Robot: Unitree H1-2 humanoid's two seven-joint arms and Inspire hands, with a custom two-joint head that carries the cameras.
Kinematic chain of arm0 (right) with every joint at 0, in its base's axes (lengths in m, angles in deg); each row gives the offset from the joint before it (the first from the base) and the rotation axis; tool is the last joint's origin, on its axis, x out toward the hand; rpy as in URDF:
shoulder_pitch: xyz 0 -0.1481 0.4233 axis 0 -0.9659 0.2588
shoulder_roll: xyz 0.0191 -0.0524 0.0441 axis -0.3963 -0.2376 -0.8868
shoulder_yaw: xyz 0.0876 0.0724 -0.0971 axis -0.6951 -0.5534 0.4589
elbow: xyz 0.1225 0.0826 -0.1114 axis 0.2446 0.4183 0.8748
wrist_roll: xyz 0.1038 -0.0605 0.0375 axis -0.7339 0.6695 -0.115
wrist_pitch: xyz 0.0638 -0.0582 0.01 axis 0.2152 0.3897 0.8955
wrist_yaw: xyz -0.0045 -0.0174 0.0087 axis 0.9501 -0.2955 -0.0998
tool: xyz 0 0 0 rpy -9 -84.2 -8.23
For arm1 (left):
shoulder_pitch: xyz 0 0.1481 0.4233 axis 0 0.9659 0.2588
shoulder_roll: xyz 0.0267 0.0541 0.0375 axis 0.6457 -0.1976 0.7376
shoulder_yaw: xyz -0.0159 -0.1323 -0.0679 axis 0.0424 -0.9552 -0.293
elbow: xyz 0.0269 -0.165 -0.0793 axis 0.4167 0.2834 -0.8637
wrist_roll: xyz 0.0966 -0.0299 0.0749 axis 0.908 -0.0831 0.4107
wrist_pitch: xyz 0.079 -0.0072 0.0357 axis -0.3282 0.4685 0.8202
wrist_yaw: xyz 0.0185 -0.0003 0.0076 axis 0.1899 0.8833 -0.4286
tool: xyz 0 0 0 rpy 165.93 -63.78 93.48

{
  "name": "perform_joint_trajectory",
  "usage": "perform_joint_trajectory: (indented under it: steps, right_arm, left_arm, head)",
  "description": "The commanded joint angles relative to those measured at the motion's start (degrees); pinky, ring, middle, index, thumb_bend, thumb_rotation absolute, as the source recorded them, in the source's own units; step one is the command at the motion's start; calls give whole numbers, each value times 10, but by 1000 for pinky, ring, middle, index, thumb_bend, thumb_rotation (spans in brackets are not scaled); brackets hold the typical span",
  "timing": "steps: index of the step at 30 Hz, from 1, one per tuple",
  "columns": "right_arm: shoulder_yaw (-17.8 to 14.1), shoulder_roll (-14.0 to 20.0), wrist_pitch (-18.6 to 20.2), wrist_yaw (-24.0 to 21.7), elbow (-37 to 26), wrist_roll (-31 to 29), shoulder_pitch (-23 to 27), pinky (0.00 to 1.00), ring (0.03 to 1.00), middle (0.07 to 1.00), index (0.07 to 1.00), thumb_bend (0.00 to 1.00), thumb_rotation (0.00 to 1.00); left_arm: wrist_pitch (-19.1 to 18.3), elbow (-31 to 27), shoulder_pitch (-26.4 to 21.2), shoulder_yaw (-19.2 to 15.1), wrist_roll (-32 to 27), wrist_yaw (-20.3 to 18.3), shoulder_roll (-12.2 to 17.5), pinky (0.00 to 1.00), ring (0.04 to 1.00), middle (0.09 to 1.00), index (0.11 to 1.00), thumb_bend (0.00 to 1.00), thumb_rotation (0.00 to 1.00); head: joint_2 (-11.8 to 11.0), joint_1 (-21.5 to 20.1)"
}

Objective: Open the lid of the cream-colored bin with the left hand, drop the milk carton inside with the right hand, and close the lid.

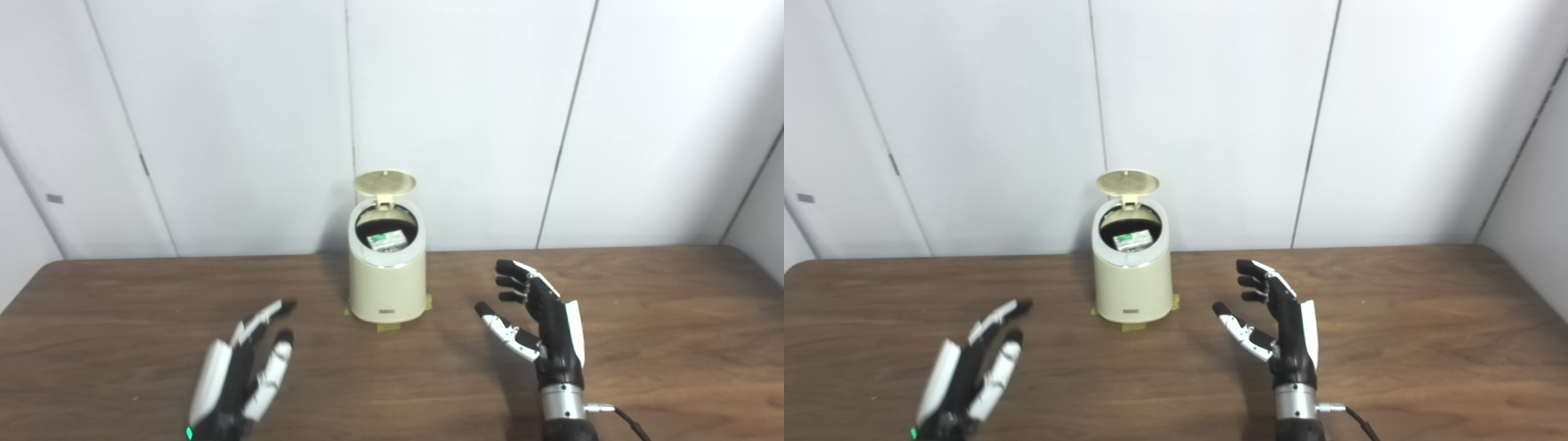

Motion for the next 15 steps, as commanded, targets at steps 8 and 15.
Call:
perform_joint_trajectory:
  steps: [8,15]
  right_arm:
    - [5,3,-56,-2,22,31,-25,589,677,703,665,317,254]
    - [2,1,-62,-3,35,29,-21,575,663,692,657,317,281]
  left_arm:
    - [-98,-57,-195,26,101,-34,-5,1000,942,846,812,554,973]
    - [-157,-49,-282,68,205,-79,-9,1000,999,895,869,657,962]
  head:
    - [0,2]
    - [-5,1]
